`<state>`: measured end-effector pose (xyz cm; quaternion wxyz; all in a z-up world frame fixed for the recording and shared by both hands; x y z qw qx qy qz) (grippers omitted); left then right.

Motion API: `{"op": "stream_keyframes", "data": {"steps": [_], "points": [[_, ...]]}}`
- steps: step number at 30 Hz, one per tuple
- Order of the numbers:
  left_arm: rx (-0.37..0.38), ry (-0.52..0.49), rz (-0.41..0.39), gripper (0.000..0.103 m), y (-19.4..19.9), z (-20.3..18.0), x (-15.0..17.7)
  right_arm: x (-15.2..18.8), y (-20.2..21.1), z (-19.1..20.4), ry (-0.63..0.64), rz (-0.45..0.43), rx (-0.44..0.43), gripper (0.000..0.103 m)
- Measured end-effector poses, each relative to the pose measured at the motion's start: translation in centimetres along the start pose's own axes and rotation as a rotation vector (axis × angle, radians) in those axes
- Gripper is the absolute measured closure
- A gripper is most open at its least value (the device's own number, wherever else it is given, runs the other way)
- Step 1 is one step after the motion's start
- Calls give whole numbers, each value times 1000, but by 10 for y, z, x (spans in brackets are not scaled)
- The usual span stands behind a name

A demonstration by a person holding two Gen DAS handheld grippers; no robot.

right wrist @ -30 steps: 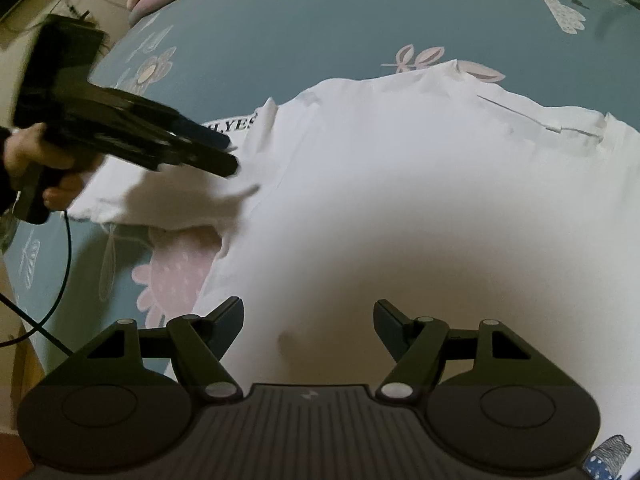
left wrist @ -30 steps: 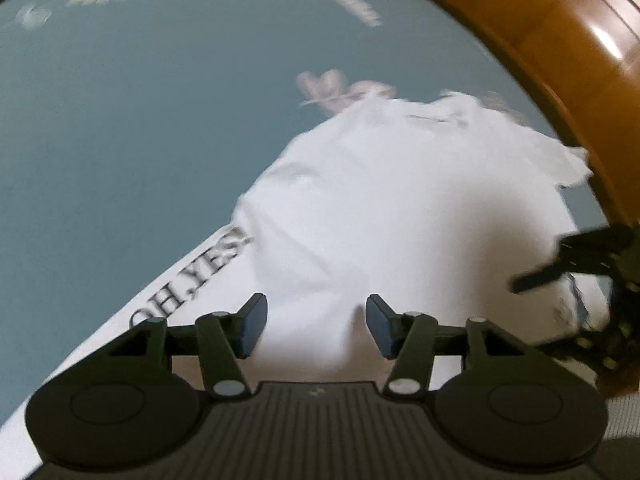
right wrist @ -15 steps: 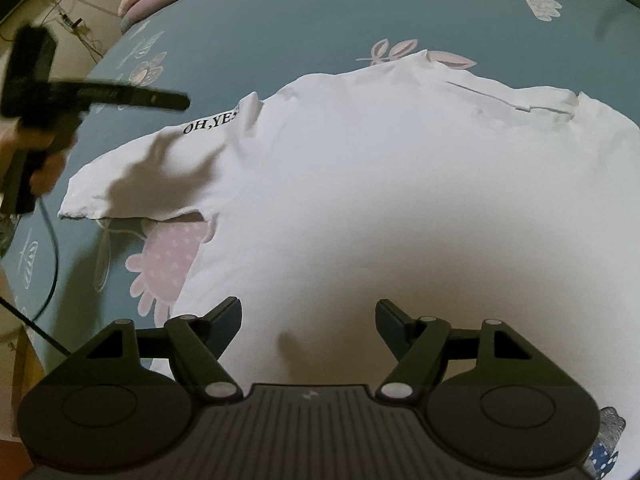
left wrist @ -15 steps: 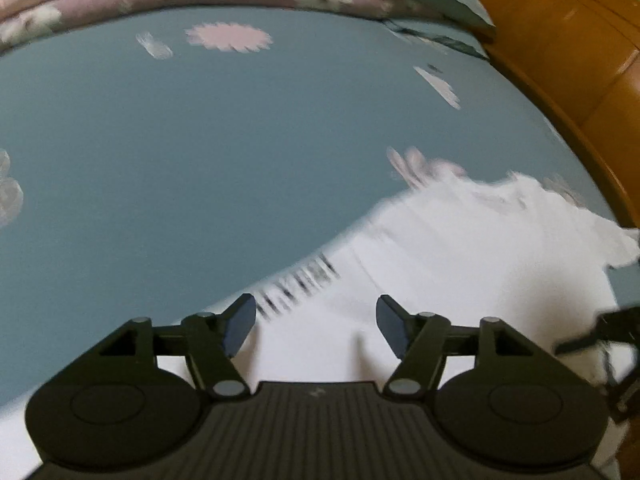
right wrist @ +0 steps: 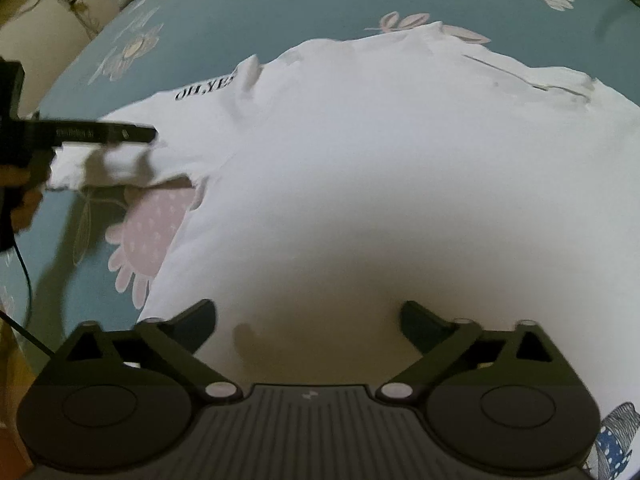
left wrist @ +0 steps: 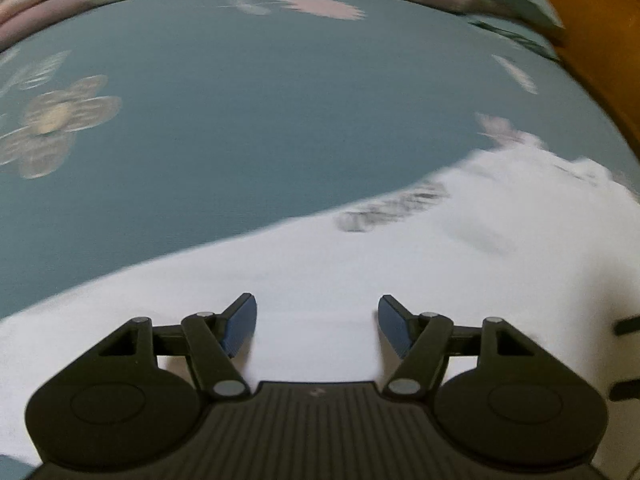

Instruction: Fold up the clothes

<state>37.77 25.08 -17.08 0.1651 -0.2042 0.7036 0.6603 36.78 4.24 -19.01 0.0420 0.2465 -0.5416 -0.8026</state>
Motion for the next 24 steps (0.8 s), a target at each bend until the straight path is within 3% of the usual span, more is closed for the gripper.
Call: {"op": "stream_keyframes", "data": {"steps": [4, 9, 14, 18, 22, 24], "points": [[-30, 54, -33, 37, 18, 13, -7, -1, -6, 5, 42, 16, 56, 0], [122, 17, -71, 34, 31, -37, 3, 4, -13, 16, 159, 33, 138, 0], [196, 5, -11, 33, 12, -61, 27, 4, -17, 18, 174, 36, 177, 0], [145, 21, -22, 32, 5, -39, 31, 4, -17, 18, 173, 33, 188, 0], [60, 107, -33, 33, 17, -1, 26, 5, -19, 19, 171, 26, 195, 0], [54, 131, -43, 34, 26, 5, 22, 6, -19, 20, 167, 26, 201, 0]]}}
Point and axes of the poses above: each gripper's, at about its wrist camera, not at the fingertips, and y roughly against the way its jaws point, z to its left, x to its underside, the point moved 7 cm from there along -y, roughly the way its jaws point, and after that the axes turned 2 degrees about -x, right-handed, at the moved point
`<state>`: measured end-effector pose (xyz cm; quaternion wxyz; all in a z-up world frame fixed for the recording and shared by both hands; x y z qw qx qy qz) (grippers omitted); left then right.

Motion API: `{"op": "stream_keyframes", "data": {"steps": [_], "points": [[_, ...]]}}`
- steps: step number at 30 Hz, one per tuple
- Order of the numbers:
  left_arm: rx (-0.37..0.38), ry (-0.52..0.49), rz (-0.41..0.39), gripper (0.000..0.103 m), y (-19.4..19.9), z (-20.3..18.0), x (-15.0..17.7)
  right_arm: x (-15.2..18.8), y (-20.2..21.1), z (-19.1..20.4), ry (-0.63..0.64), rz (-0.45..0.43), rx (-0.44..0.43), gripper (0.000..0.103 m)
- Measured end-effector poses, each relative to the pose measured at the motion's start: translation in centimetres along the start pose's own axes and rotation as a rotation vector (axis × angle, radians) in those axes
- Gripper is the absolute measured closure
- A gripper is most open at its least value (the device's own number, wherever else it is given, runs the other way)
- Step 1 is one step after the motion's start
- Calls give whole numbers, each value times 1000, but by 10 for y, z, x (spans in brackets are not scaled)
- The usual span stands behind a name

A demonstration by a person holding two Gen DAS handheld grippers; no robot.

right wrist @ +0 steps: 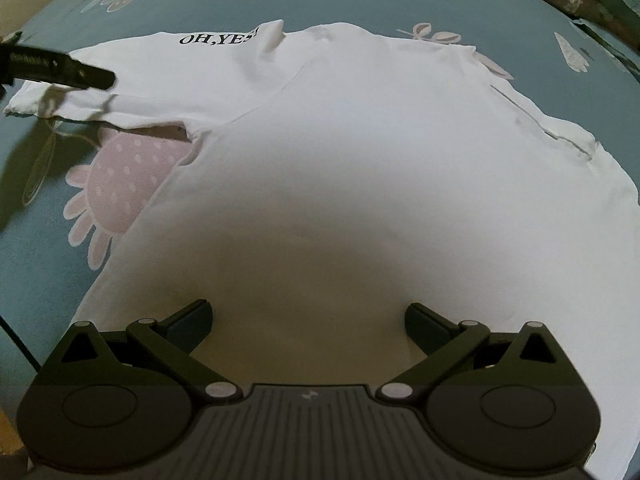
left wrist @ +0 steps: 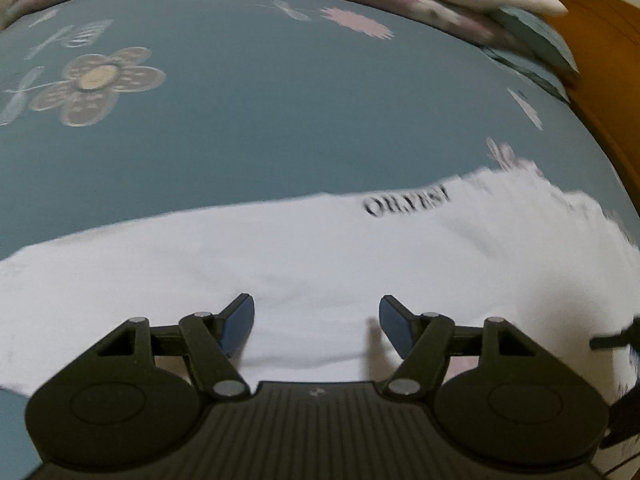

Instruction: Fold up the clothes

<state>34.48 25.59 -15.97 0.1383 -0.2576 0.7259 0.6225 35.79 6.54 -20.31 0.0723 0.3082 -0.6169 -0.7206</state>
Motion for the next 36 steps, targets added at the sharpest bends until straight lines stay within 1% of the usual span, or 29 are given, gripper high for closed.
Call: {"op": "stream_keyframes", "data": {"steps": [1, 4, 6, 8, 9, 10, 12, 14, 16, 17, 19, 21, 24, 27, 29, 31, 33, 34, 36], "points": [[19, 1, -10, 34, 6, -2, -1, 0, 0, 0, -5, 0, 2, 0], [111, -3, -23, 33, 15, -21, 2, -2, 1, 0, -22, 4, 10, 0], [154, -8, -8, 31, 12, -31, 10, -3, 2, -1, -37, 13, 13, 0], [129, 6, 37, 31, 1, -27, 23, -6, 3, -2, -59, 24, 14, 0], [112, 18, 50, 32, -3, -22, 29, -8, 4, -3, -78, 28, 10, 0], [111, 34, 48, 32, -3, -16, 32, -10, 4, -5, -98, 32, 4, 0], [109, 65, 56, 30, 7, -6, 43, -15, 8, -7, -128, 25, -2, 0], [90, 96, 101, 31, 17, 6, 53, -25, 14, -5, -122, -3, -2, 0], [70, 84, 91, 31, 30, 14, 52, -38, 20, 2, -91, -40, -12, 0], [61, 74, 78, 31, 37, 18, 49, -48, 22, 9, -71, -63, -21, 0], [43, 46, 24, 30, 43, 28, 35, -68, 24, 27, -27, -111, -49, 0], [25, 22, -23, 26, 43, 37, 20, -88, 25, 48, 18, -157, -88, 0], [1, 46, 12, 26, 25, 54, 20, -113, 13, 82, 70, -178, -158, 0], [-33, 63, 43, 26, 18, 75, 37, -128, 2, 113, 87, -187, -233, 0], [-38, 67, 25, 25, 25, 87, 47, -134, -5, 131, 112, -196, -268, 0], [-55, 89, 35, 25, 32, 99, 52, -137, -18, 143, 123, -180, -292, 0], [-98, 118, 49, 26, 40, 113, 49, -133, -35, 150, 100, -106, -314, 0], [-111, 125, 43, 27, 45, 117, 45, -130, -45, 151, 78, -59, -316, 0], [-107, 122, 4, 27, 54, 120, 34, -129, -46, 155, 78, -58, -303, 0]]}}
Point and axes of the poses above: each gripper's, at about its wrist camera, not at the fingertips, and y roughly against the way its jaws point, z to its left, x to its underside, the point moved 7 cm from there along -y, roughly the way its jaws point, and after that the axes turned 2 degrees about -x, right-handed, at the moved point
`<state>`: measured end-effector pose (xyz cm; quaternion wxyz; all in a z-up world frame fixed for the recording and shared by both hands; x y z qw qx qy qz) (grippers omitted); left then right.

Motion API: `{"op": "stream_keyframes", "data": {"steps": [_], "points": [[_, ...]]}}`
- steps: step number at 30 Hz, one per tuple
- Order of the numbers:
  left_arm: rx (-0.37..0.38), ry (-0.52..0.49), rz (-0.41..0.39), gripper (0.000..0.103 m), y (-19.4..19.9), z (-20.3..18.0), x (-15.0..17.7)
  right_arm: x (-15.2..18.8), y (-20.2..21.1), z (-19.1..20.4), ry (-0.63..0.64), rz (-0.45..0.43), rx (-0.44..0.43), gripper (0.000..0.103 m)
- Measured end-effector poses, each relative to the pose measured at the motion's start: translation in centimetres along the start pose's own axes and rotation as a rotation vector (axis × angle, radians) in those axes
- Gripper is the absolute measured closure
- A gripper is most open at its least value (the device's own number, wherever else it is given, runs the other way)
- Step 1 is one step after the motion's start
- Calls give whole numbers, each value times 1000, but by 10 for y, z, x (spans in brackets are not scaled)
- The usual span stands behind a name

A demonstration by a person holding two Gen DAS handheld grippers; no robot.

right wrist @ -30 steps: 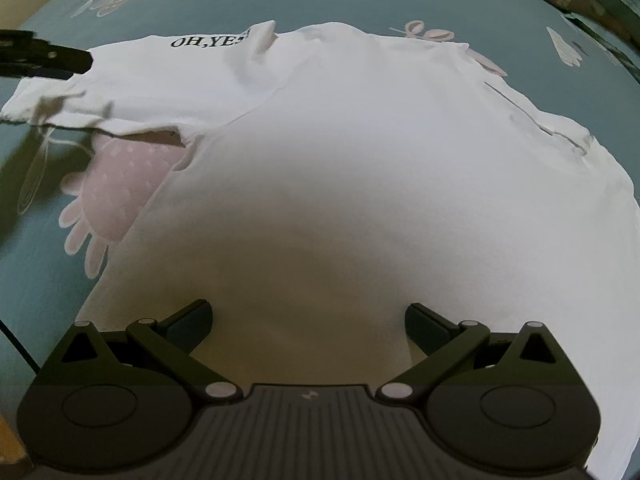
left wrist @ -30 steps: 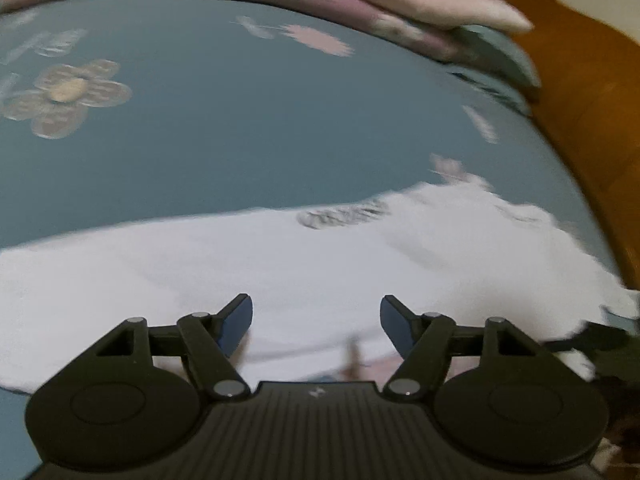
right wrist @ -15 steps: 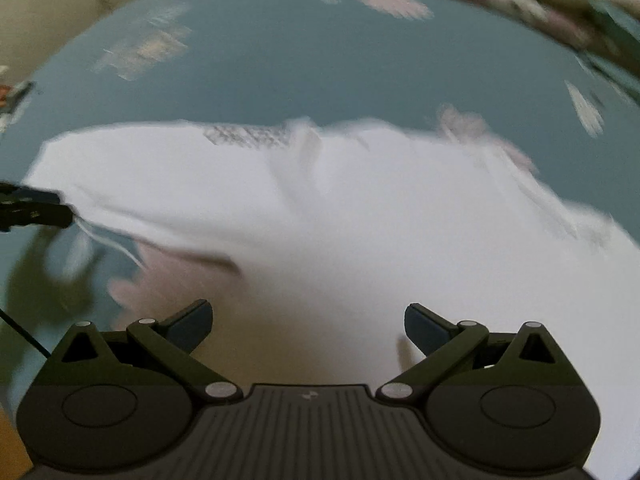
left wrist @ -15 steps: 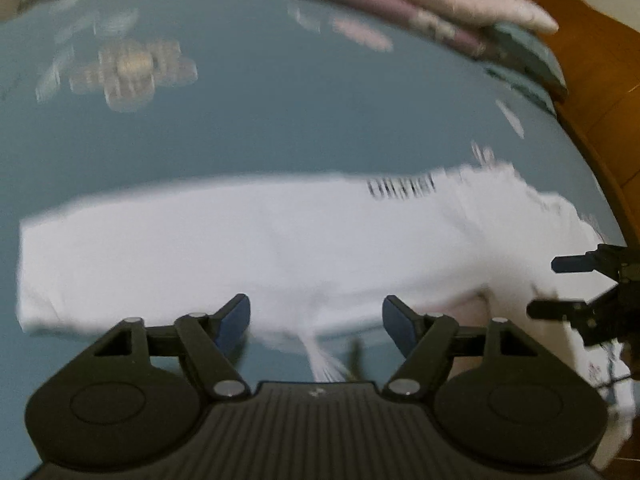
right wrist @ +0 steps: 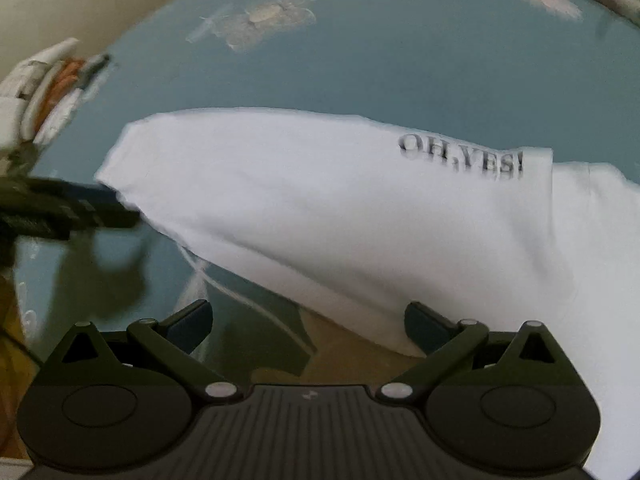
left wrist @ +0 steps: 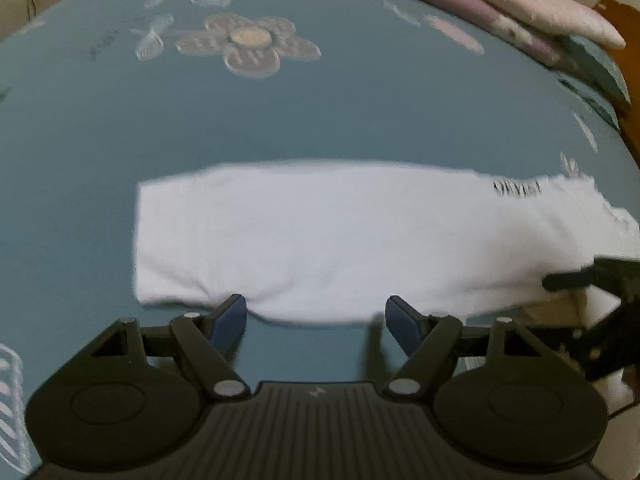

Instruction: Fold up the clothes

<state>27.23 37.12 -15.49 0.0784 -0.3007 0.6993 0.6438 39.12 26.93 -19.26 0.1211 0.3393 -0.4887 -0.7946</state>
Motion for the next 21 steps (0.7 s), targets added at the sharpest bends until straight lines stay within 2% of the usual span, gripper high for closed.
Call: {"op": "stream_keyframes", "data": {"steps": [2, 4, 7, 9, 11, 13, 16, 18, 21], "points": [[44, -22, -43, 24, 3, -5, -11, -1, -1, 3, 2, -2, 13, 0], [60, -35, -25, 24, -8, -9, -16, -2, -2, 5, -3, 3, 23, 0], [57, 8, 33, 24, -24, -2, -8, -5, -7, 6, -8, 13, 35, 0], [40, 31, 20, 27, -22, 11, -2, -7, -10, 7, -15, 15, 37, 0], [69, 65, 9, 27, -12, 22, 3, -1, -3, 2, -25, 11, 35, 0], [62, 85, 22, 27, -7, 23, -2, 0, -4, 2, -18, 4, 40, 0], [58, 17, -13, 27, 1, 9, -21, 3, -7, 5, 12, -3, 65, 0], [72, -43, -59, 21, -1, 1, -33, 4, -8, 8, 34, -1, 89, 0], [32, -72, -35, 21, -26, 3, -41, 1, -9, 12, 51, 7, 117, 0]]}}
Point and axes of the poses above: each gripper's, at about its wrist camera, not at the fingertips, and y roughly against the way its jaws point, z to its left, x to its underside, the point moved 7 cm from there along -y, roughly the way its jaws point, and after that the axes turned 2 degrees about -x, right-handed, at the moved point
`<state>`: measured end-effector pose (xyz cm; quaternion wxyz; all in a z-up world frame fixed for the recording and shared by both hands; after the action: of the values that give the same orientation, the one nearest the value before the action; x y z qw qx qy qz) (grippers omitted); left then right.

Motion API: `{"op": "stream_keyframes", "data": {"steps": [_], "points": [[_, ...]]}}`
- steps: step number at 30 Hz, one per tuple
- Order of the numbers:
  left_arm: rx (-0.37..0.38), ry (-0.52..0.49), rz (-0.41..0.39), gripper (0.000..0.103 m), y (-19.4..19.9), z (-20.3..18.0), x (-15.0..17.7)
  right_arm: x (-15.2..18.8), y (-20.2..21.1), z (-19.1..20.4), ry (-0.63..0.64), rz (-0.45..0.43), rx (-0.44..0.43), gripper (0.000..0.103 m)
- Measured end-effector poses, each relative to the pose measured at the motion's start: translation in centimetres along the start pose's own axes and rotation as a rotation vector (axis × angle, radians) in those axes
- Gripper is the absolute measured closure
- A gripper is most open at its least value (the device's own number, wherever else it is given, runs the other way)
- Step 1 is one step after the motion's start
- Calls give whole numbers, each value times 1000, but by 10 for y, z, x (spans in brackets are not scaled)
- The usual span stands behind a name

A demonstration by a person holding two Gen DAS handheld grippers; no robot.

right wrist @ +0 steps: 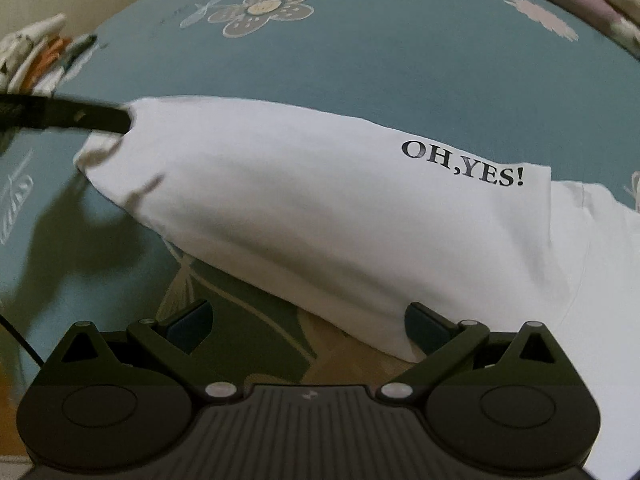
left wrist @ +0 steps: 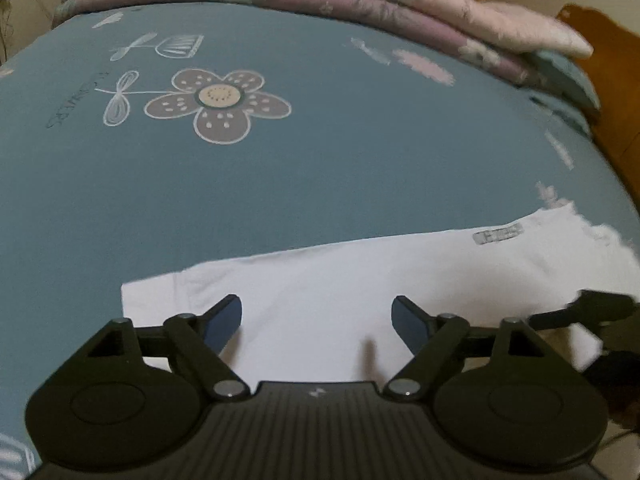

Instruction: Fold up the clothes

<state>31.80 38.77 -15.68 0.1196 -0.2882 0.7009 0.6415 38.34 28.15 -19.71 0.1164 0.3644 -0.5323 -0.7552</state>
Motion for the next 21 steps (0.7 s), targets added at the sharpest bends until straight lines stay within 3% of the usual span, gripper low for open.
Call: {"op": "stream_keyframes", "data": {"steps": [3, 6, 10, 15, 21], "points": [[-77, 11, 48, 21, -19, 14, 5, -13, 15, -10, -48, -72, 23, 0], [-61, 33, 20, 21, -15, 16, 6, -28, 27, -32, -103, -143, 72, 0], [-55, 29, 18, 20, -14, 17, 9, -39, 7, -68, -136, -140, 155, 0], [-51, 8, 32, 19, -16, 16, 7, -53, -18, -79, -159, -121, 151, 0], [-49, 22, 40, 17, -18, 16, 7, -62, -9, -77, -194, -112, 115, 0]]}}
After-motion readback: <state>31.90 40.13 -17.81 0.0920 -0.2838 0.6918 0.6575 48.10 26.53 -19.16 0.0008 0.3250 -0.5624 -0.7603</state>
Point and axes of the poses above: each gripper's, at about its wrist camera, not at the fingertips, and y roughly against the way its jaws point, z to its left, x to its underside, the point moved 7 cm from there along -y, roughly the way its jaws point, and after that the axes turned 2 degrees about -x, right-handed, at the moved point
